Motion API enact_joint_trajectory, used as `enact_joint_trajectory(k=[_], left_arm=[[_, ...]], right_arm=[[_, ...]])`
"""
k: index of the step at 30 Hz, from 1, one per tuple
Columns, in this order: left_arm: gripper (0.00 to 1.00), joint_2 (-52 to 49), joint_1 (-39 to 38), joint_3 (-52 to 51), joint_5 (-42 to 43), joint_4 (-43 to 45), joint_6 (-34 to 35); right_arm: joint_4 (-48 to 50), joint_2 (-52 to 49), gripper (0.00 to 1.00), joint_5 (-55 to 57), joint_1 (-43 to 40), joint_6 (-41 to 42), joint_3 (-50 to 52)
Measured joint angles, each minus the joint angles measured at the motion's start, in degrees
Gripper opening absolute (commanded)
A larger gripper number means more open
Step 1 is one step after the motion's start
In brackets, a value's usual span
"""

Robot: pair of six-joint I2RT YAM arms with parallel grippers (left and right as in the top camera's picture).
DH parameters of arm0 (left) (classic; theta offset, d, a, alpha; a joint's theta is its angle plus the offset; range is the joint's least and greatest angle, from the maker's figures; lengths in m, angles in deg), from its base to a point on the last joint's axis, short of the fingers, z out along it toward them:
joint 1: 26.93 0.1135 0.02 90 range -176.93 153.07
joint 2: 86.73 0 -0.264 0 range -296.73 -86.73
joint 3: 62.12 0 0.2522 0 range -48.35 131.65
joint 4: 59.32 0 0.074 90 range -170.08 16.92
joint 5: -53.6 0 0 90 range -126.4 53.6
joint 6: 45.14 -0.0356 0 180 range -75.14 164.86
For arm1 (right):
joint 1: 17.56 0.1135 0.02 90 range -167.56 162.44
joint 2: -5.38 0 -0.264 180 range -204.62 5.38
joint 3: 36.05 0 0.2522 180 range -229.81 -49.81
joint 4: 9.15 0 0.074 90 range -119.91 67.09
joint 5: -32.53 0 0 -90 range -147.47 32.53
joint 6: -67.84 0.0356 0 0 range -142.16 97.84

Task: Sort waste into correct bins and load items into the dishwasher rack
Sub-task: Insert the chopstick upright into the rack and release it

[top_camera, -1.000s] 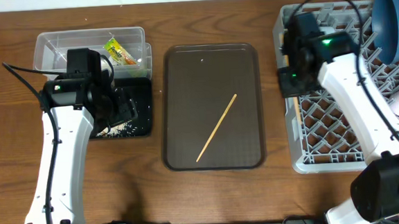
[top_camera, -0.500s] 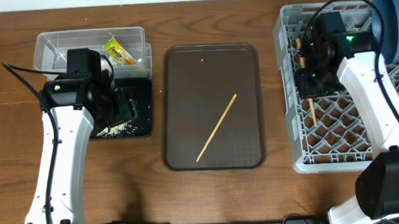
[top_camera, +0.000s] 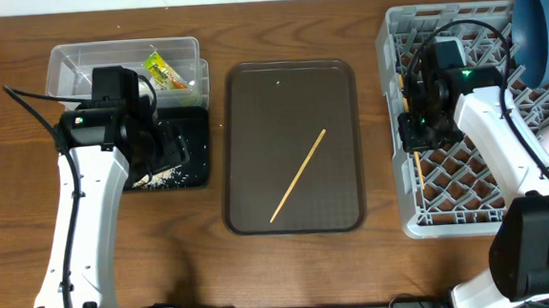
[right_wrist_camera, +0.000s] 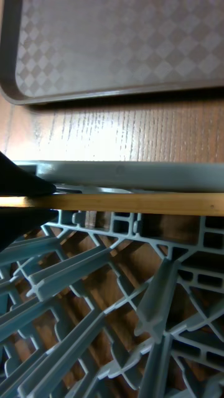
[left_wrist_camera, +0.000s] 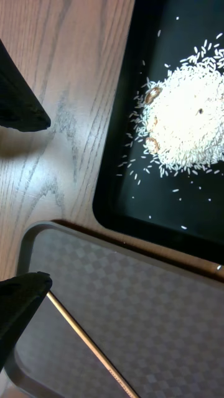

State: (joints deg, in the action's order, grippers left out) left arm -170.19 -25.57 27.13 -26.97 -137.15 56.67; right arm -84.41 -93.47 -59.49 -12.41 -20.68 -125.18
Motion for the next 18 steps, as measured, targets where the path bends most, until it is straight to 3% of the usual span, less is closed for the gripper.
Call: enact_joint_trajectory(k=[18], left_arm=[[0.75,0.0,0.0,0.0,0.0,0.0,0.0]], right_arm=[[0.44,0.0,0.09,1.6,0.0,5.7,0.22]])
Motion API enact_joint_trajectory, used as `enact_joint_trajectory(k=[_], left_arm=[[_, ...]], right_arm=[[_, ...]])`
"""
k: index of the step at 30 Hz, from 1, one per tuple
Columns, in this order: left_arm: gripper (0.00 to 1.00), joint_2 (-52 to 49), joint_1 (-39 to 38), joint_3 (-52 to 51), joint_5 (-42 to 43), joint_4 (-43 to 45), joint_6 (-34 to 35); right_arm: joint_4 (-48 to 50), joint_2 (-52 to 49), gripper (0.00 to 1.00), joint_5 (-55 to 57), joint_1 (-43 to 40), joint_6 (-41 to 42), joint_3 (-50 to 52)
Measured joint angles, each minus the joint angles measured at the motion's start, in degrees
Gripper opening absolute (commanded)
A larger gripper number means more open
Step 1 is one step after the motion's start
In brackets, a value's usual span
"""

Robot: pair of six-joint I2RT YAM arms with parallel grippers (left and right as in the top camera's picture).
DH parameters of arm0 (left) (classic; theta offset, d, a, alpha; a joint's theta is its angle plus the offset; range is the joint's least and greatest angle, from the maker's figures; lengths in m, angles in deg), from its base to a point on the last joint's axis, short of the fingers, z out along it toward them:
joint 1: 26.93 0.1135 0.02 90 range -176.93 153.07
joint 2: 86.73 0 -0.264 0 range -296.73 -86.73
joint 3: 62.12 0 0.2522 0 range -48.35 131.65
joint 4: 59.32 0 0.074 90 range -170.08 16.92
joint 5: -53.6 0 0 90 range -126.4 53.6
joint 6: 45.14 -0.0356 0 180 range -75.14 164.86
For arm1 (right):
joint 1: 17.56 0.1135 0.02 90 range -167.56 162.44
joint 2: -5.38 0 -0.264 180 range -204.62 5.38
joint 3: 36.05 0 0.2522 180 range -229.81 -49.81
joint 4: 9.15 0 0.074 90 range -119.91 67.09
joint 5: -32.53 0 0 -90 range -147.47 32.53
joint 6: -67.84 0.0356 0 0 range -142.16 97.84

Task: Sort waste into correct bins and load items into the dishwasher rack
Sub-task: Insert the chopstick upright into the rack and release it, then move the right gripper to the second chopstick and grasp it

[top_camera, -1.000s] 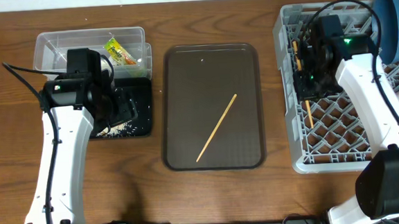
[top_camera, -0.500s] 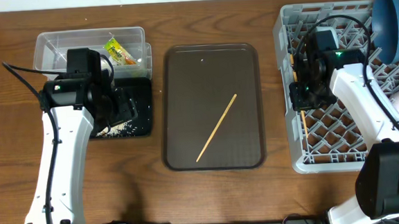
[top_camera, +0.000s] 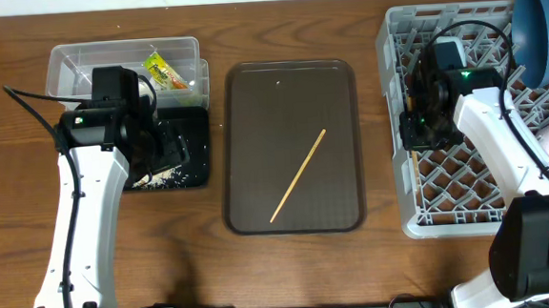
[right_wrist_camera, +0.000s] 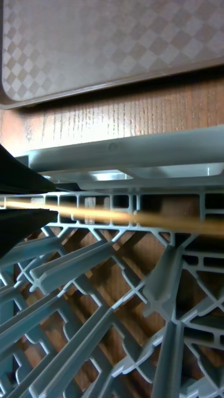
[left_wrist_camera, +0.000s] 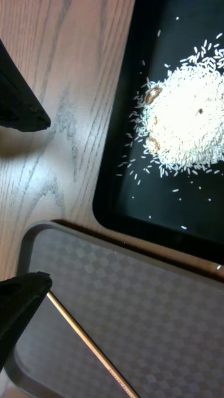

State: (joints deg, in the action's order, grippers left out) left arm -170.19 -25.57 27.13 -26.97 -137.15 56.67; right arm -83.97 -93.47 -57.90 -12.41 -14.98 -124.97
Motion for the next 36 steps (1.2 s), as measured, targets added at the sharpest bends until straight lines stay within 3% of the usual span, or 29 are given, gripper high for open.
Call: enact_joint_trajectory(k=[5,12,14,23,30,36], left_arm=[[0.75,0.0,0.0,0.0,0.0,0.0,0.0],[0.75,0.0,0.0,0.0,0.0,0.02,0.0],[0.75,0.0,0.0,0.0,0.02,0.02,0.0],[0.75,0.0,0.0,0.0,0.02,0.0,0.0],[0.75,0.0,0.0,0.0,0.0,0.02,0.0],[0.75,0.0,0.0,0.0,0.0,0.02,0.0]], right_arm=[[0.0,0.0,0.12,0.02,0.0,0.31,0.0],[-0.44,0.0,0.47,2.19,-0.04,1.27,-0.39],[-1.22,0.02,0.52,2.71,-0.07,1.33,-2.14],[-0.76,3.02,0.51,-6.32,1.22,1.29,-15.3],[0.48,3.17,0.51,-8.98,9.29,2.82,-14.03],[5.14,-0.76,0.58,-9.73,18.93,8.9,-10.95]])
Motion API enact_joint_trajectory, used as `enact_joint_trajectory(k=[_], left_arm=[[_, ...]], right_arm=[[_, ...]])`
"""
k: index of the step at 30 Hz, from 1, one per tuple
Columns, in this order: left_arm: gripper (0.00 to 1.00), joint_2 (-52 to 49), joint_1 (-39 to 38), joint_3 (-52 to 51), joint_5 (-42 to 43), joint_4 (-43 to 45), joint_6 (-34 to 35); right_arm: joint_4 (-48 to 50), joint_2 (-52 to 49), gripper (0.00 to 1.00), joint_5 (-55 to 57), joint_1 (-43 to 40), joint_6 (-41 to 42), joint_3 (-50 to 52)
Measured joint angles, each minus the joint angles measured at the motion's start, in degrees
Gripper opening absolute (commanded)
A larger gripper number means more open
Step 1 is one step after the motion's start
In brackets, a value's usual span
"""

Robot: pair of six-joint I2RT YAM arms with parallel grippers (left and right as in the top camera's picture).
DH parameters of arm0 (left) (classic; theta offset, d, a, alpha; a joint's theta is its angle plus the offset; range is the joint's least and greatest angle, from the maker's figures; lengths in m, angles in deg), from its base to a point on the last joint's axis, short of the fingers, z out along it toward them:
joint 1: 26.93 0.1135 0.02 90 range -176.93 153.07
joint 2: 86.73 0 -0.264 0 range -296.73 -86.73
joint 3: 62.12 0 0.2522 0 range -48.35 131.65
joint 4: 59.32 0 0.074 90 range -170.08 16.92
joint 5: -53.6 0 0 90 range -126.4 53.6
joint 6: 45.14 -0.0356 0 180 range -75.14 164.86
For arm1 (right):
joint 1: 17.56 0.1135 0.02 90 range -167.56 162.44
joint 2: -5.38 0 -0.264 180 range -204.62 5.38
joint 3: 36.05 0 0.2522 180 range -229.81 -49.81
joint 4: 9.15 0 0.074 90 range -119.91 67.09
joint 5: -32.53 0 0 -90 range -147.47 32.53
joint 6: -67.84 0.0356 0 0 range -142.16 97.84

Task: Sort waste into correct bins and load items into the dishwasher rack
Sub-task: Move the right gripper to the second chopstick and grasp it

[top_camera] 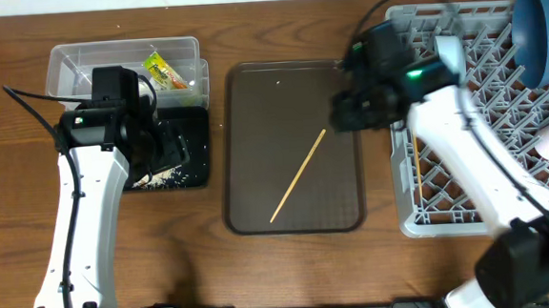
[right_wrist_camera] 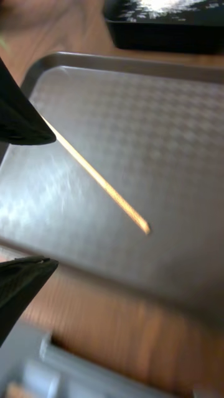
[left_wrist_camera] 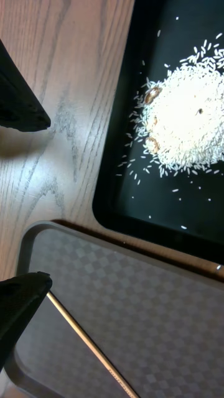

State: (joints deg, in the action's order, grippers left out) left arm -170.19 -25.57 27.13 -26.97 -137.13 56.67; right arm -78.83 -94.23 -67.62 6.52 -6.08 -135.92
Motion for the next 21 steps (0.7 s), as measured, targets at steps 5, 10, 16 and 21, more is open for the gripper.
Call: enact_joint_trajectory(k=[5,10,16,21], left_arm=[[0.75,0.0,0.0,0.0,0.0,0.0,0.0],[0.75,0.0,0.0,0.0,0.0,0.0,0.0],[0.75,0.0,0.0,0.0,0.02,-0.02,0.0],[0.75,0.0,0.0,0.0,0.02,0.0,0.0]], right_arm=[[2.97,-6.23,0.59,1.22,7.23,6.84,0.35],[3.04,-13.14,0.57,4.57,12.74,15.96,0.42],[2.89,-18.6,0.57,7.41,15.08,22.8,0.48],[2.86,-21.33,0.53,8.52,15.13,25.03,0.48]])
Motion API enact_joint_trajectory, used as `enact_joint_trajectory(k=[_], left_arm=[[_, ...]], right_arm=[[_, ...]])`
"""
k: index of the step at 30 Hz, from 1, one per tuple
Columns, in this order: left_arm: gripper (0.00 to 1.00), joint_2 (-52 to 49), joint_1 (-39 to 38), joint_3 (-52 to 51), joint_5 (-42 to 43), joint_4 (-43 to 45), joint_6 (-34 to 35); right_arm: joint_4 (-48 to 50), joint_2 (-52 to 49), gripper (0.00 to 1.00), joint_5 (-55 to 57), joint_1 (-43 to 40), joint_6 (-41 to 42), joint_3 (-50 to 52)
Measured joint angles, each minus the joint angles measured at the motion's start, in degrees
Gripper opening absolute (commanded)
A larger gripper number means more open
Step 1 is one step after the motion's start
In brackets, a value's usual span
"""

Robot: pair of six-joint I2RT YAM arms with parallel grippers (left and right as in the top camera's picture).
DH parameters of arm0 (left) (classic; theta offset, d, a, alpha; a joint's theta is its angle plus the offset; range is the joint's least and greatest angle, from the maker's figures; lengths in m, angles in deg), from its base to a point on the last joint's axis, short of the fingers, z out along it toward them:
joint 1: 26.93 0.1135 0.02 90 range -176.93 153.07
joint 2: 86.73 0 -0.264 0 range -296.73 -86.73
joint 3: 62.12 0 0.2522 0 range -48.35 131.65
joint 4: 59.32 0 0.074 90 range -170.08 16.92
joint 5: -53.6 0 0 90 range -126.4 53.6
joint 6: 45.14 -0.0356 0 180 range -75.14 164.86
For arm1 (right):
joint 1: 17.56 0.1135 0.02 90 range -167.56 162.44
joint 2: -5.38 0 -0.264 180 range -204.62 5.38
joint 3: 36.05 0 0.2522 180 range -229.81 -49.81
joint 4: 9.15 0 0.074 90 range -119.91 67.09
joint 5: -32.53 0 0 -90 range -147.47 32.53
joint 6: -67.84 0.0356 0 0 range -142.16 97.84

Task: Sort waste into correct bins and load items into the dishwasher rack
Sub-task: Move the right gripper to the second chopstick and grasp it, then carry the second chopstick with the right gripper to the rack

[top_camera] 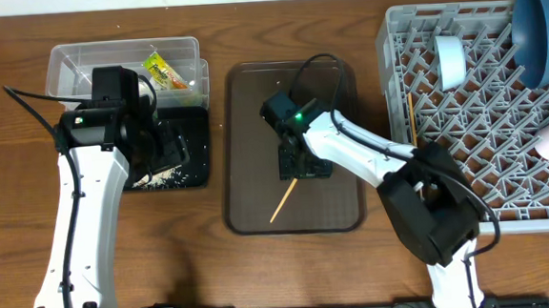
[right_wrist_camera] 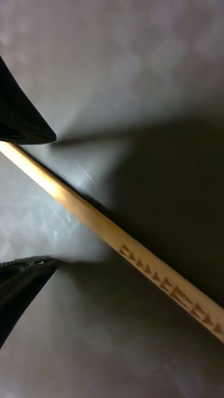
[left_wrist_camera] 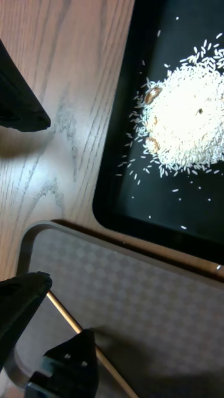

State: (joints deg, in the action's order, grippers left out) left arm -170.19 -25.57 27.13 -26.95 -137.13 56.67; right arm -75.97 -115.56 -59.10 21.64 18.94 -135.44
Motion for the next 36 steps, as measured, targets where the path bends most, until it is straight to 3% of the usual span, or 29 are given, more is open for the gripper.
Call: enact_joint_trajectory(k=[2,8,11,23,32,36], left_arm=[[0.75,0.0,0.0,0.0,-0.02,0.0,0.0],[0.75,0.0,0.0,0.0,-0.02,-0.02,0.0],[0.75,0.0,0.0,0.0,-0.02,0.0,0.0],[0.75,0.0,0.0,0.0,-0.02,0.0,0.0],[0.75,0.0,0.0,0.0,0.0,-0.02,0.0],[0.75,0.0,0.0,0.0,-0.02,0.0,0.0]], right_arm=[[-0.04,-0.2,0.47,0.5,0.0,0.44,-0.02],[-0.5,-0.24,0.12,3.26,-0.02,1.46,-0.02],[-0.66,-0.26,0.03,4.31,-0.15,1.75,-0.02],[-0.46,-0.26,0.01,4.52,-1.49,1.36,-0.07],[-3.8,0.39,0.01,1.97,-6.03,-9.49,-3.32],[-5.68,5.16,0.01,0.74,-8.9,-16.24,-4.0]])
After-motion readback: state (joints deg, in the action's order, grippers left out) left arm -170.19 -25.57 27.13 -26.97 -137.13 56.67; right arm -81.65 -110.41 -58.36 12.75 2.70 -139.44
